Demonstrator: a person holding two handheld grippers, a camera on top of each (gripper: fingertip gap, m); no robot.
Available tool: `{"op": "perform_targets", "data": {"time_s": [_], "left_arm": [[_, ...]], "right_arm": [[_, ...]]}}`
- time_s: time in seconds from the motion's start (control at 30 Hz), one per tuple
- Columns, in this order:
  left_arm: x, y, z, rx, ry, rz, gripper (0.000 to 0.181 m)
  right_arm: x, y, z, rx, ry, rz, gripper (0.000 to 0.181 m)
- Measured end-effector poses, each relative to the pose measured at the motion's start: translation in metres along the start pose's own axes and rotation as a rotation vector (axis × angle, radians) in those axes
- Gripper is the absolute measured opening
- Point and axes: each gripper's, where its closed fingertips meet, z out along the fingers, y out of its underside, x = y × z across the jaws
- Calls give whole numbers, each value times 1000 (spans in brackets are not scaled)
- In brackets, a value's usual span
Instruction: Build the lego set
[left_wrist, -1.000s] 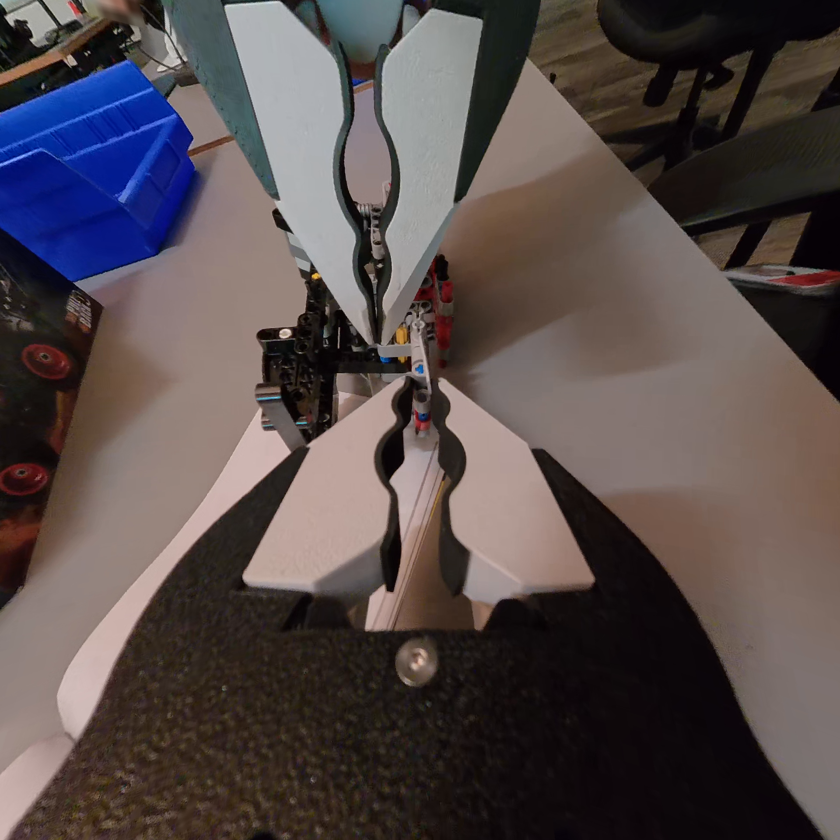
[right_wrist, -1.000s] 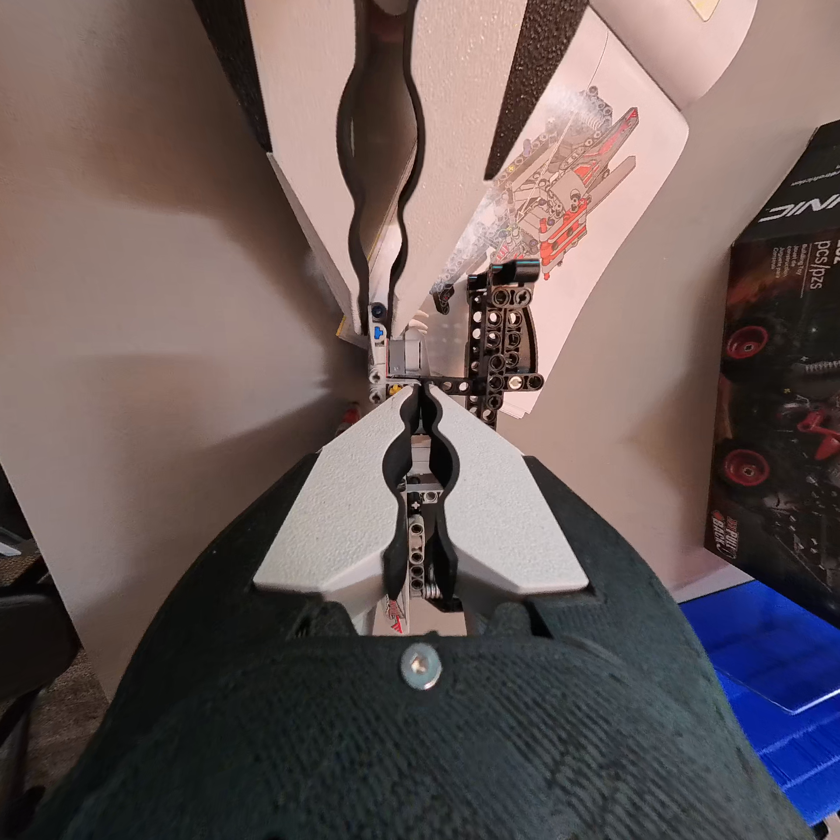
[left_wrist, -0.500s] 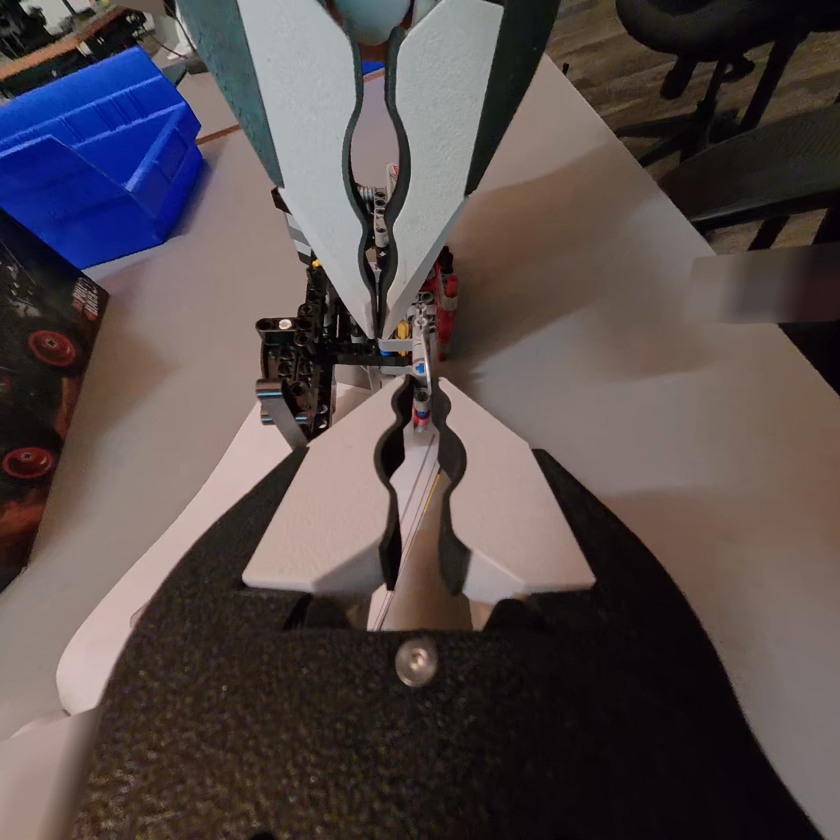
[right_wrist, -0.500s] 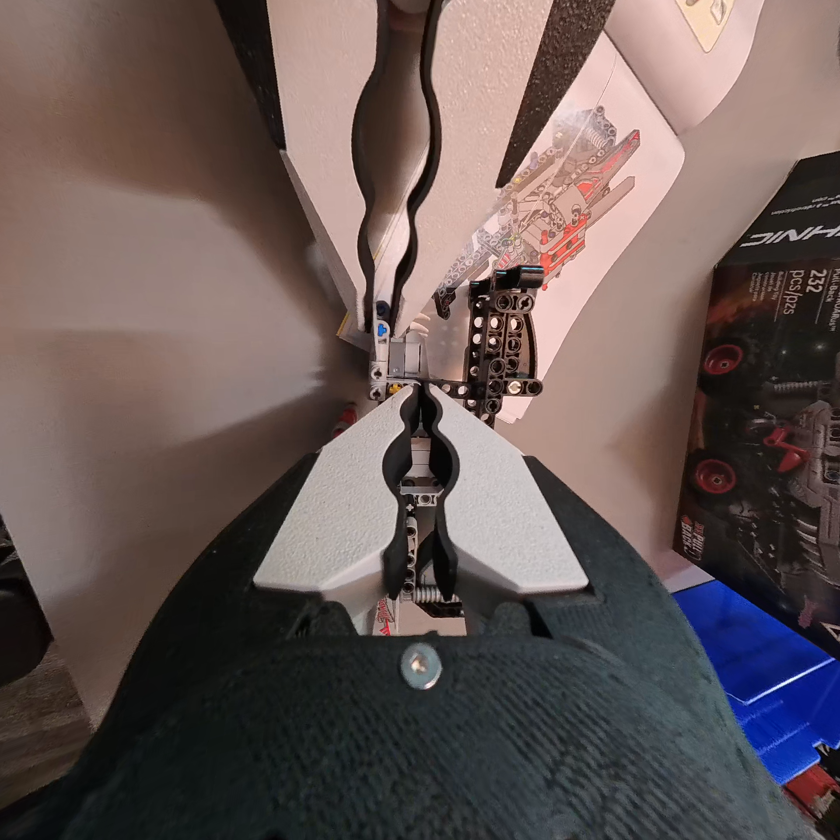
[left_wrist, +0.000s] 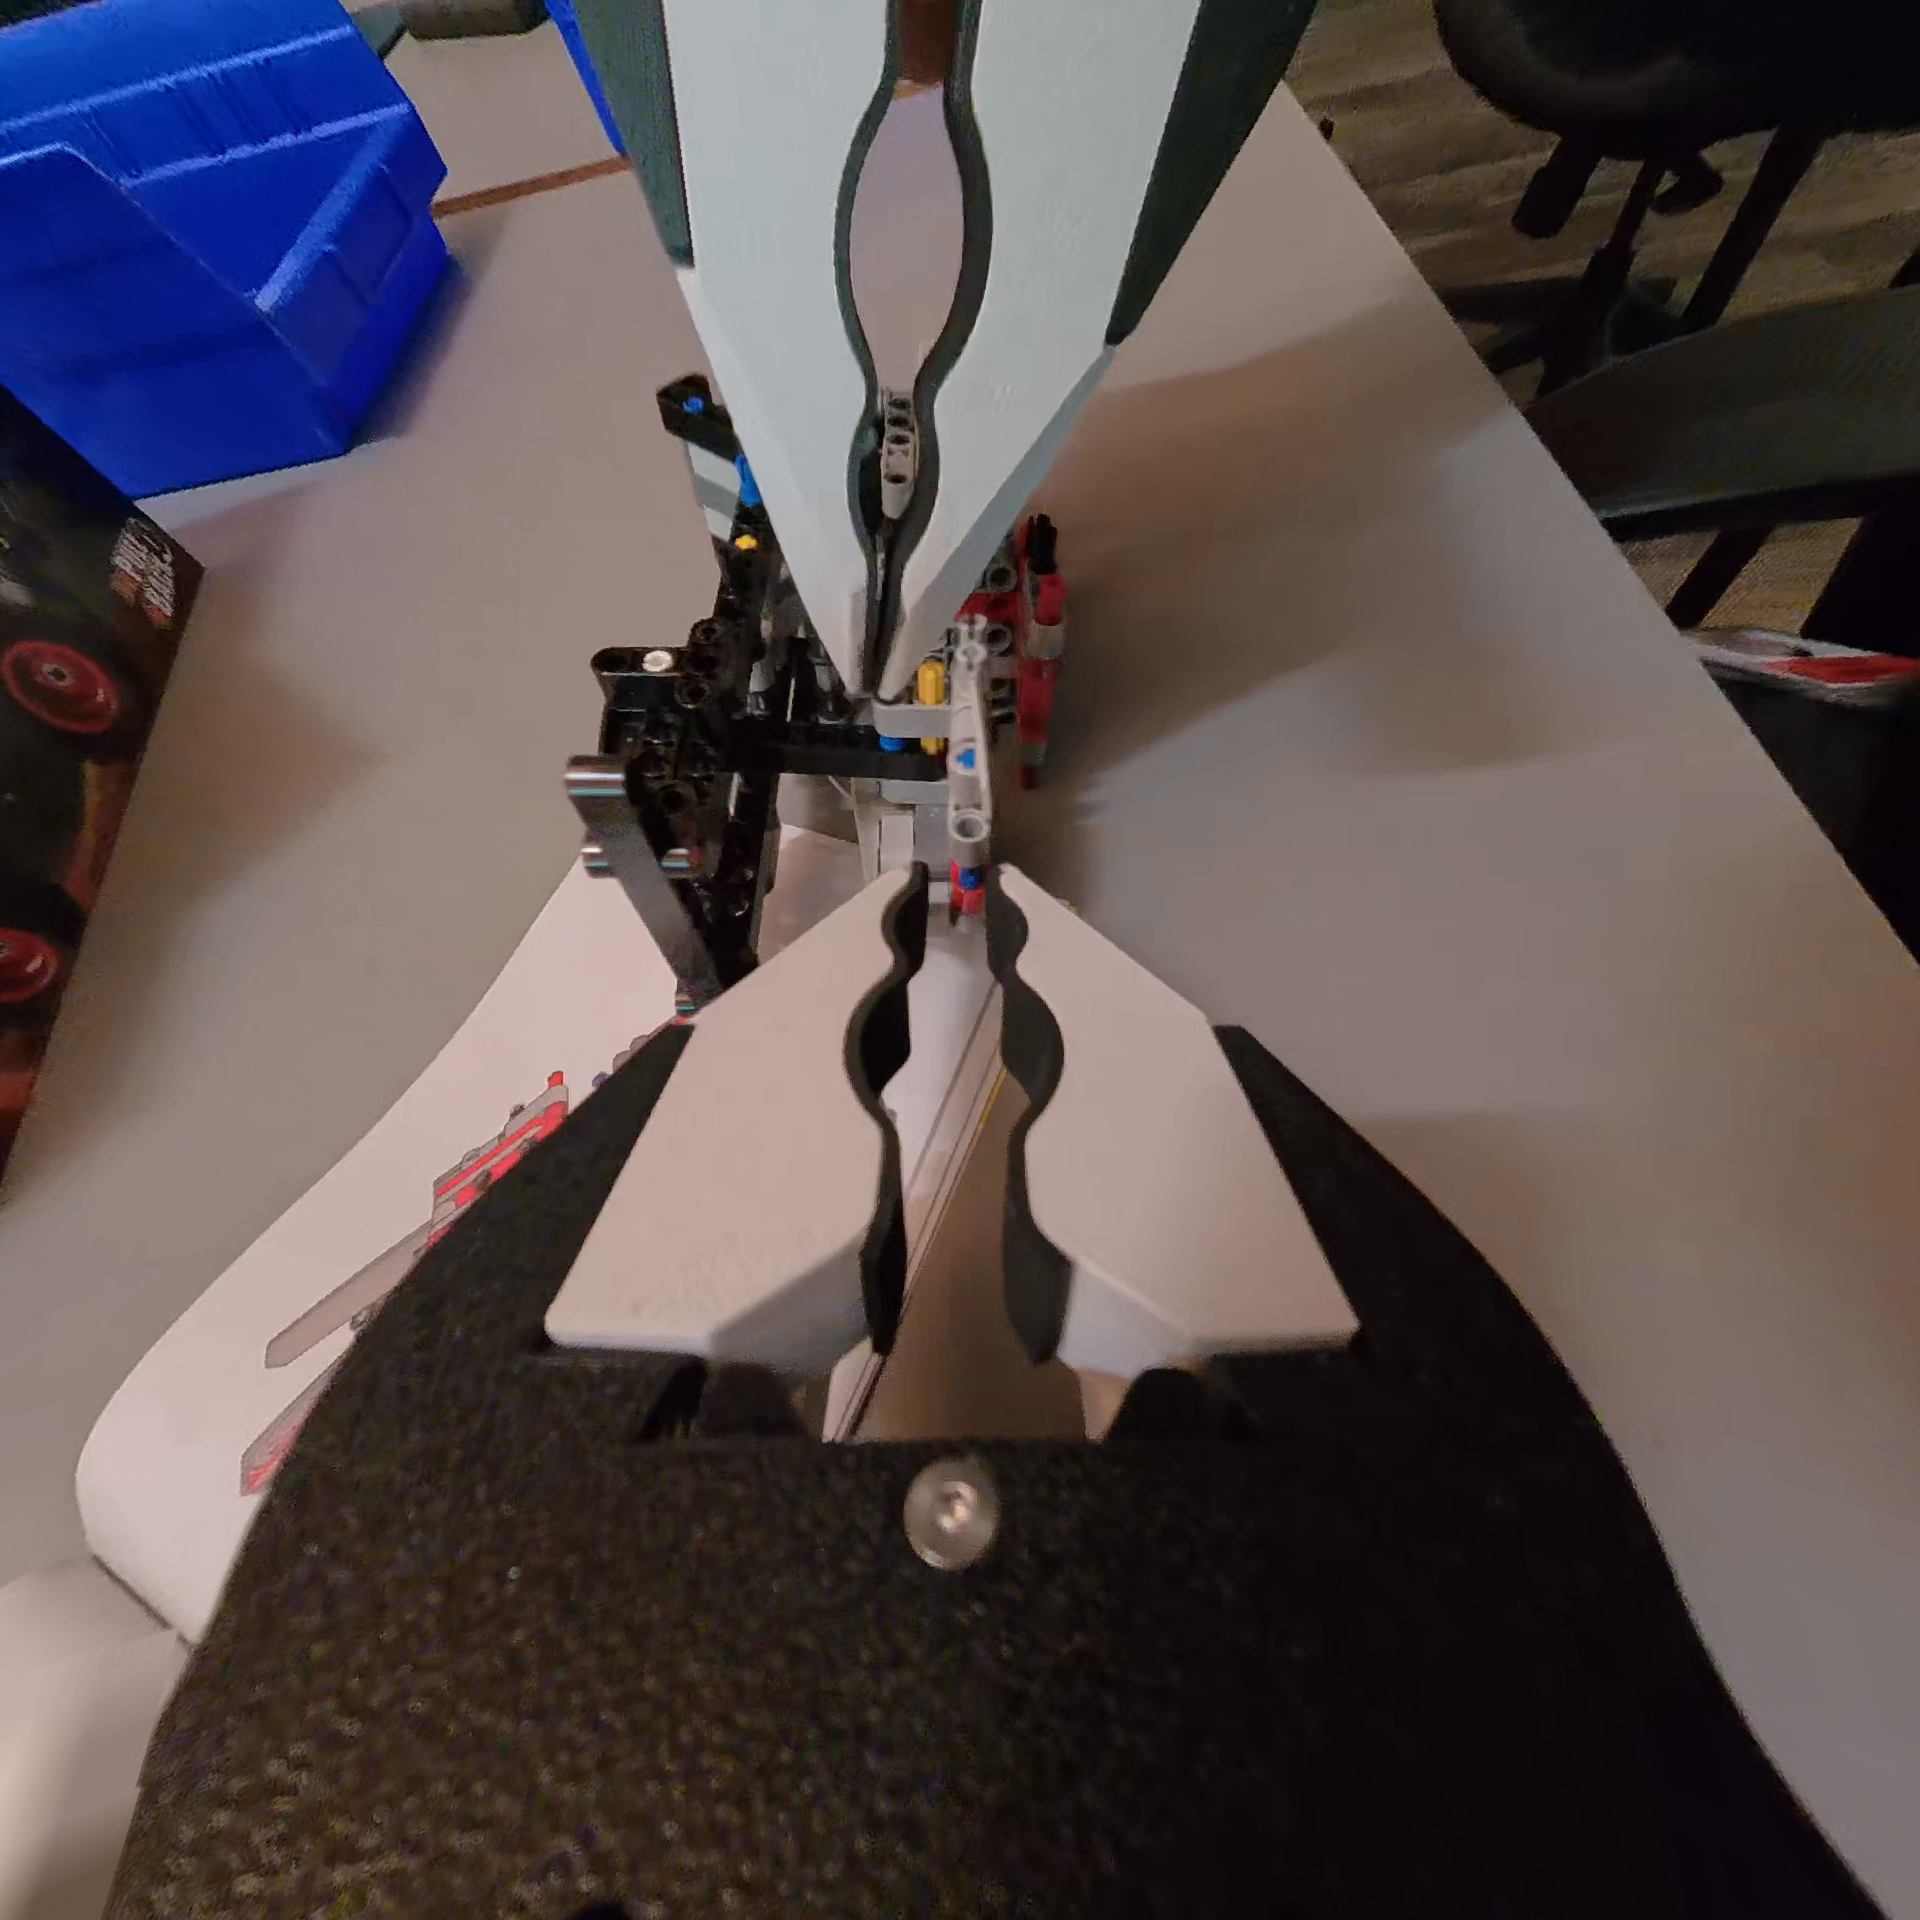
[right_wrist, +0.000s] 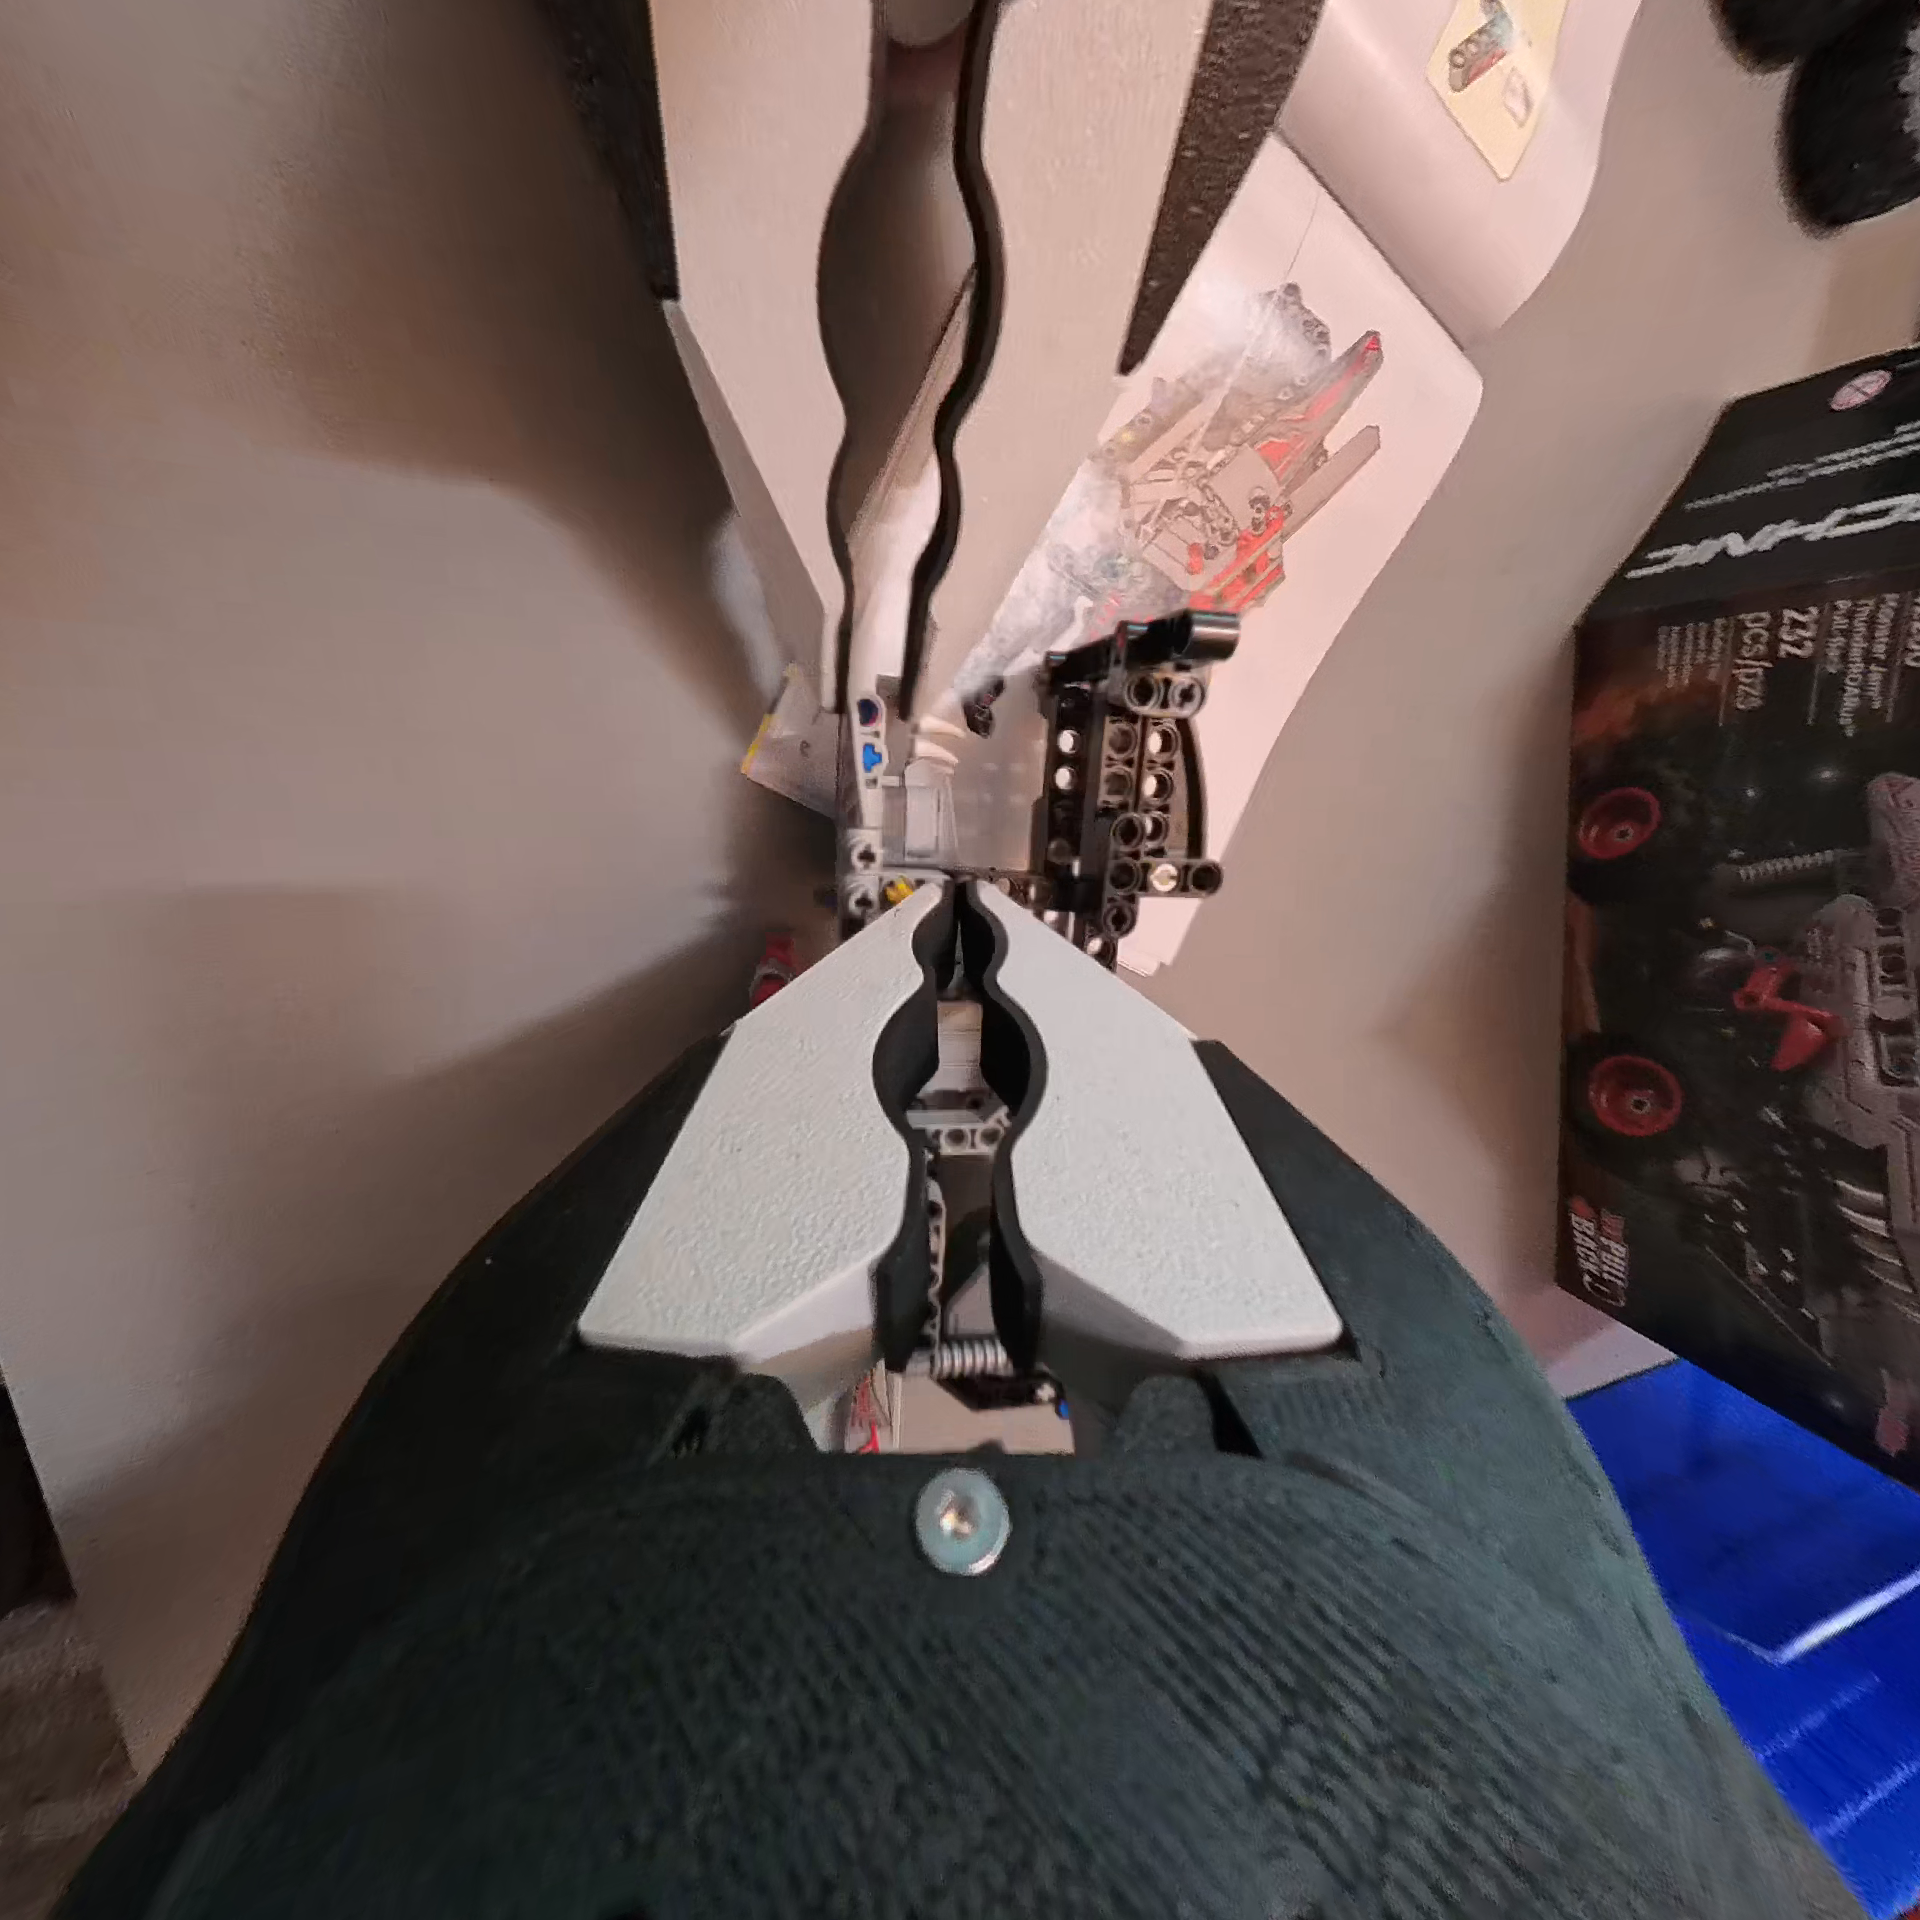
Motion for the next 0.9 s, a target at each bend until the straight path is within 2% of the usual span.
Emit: {"op": "perform_targets", "data": {"time_s": [0.03,0.1,0.13,0.23,0.3,0.4,0.5,0.9], "left_arm": [[0,0,-1,1,6,-10,5],[1,4,1,-22,19,-7,8],[2,4,1,-24,25,2,10],[4,4,1,-25,25,19,11],[2,4,1,-23,13,33,9],[2,3,1,-20,6,54,5],[2,3,2,-20,1,78,4],[1,8,9,-66,7,94,4]], "right_arm": [[4,-1,-4,8,20,16,0],[8,-10,-18,73,27,69,0],[3,-16,-24,118,-10,91,24],[-4,-31,-25,171,-52,127,33],[-16,-29,-13,116,-92,86,22],[-14,-16,1,21,-66,74,13],[-18,-21,5,59,-96,87,6],[-22,-16,9,-7,-51,7,5]]}}
